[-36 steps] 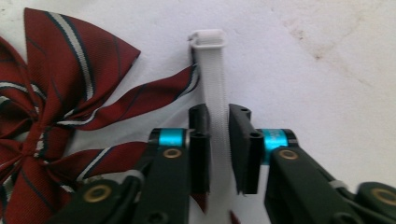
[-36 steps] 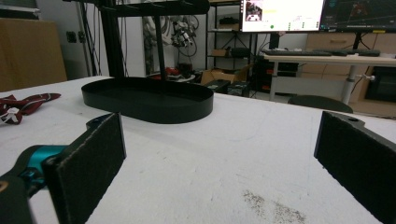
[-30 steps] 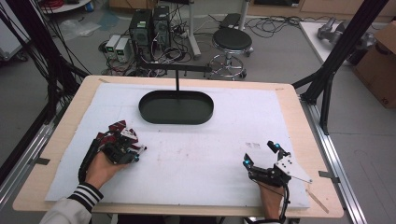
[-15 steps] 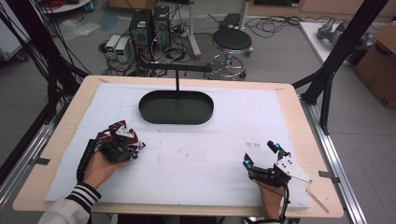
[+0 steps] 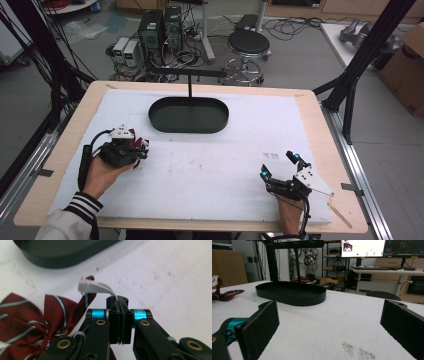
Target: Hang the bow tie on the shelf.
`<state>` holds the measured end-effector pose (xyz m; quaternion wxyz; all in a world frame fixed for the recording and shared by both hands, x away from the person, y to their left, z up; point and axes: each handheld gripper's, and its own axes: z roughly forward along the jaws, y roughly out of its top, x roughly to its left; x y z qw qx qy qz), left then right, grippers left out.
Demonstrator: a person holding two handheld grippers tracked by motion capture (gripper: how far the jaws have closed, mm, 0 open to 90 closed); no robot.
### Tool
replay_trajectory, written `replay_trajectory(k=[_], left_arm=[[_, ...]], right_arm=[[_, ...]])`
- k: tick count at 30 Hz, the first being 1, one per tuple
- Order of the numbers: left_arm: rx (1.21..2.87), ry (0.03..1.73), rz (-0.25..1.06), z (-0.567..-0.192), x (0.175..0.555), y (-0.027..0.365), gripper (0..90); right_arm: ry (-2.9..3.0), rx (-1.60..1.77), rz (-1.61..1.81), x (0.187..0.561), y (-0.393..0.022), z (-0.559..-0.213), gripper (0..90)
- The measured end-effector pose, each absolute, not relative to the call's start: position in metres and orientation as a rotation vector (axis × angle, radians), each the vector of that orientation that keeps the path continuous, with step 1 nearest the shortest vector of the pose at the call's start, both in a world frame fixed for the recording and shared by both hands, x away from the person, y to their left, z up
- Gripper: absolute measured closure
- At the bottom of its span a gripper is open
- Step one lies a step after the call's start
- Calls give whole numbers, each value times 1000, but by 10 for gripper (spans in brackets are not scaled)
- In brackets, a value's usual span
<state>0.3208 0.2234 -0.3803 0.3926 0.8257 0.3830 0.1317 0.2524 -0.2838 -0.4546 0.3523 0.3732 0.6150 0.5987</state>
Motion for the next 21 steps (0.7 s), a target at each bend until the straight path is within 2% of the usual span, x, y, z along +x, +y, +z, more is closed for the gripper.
replay_trajectory(k=[12,21], left_arm=[[1916,881,431,-350,325,219,880],[1840,852,478,-325,340,213,880]], right_arm=[[1592,965,1547,252,-284,-455,10],[1591,967,1548,252,-283,-455,10]])
